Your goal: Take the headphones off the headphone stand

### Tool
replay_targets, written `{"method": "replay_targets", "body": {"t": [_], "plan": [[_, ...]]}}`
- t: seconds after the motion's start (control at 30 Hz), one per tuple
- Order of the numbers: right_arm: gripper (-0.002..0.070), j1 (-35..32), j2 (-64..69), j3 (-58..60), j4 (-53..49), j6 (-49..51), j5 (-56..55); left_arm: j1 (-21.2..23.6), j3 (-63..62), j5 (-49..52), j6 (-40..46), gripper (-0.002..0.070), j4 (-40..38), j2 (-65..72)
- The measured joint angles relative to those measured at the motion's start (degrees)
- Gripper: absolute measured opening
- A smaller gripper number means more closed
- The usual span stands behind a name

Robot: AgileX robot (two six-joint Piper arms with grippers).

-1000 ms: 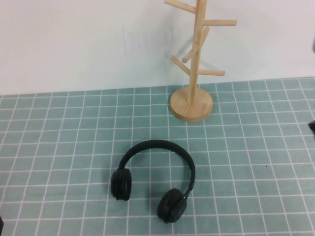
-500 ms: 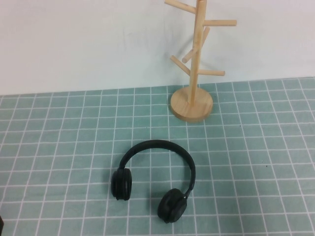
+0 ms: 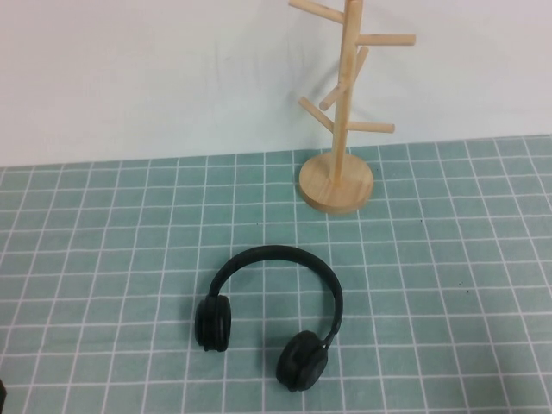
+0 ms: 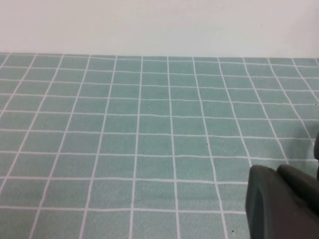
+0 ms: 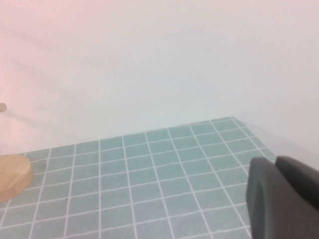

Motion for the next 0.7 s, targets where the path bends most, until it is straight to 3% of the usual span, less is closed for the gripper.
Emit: {"method": "replay_targets", "body": {"t": [0.23,0.4,0.7], "plan": [[-0.0006,0.0,0.0,0.0,0.0,-0.4,-0.3,0.0,0.0,0.0,0.0,-0.0004,0.0,0.0],[-0.0006,0.0,0.0,0.0,17.4,-26.4,0.4,0.0,0.0,0.0,0.0,-0.0003,0.0,0.0],[-0.0006,0.0,0.2,0.0,15.7,-20.3,14.6,0.0,0.0,0.0,0.0,-0.0004,0.1,0.0]]}}
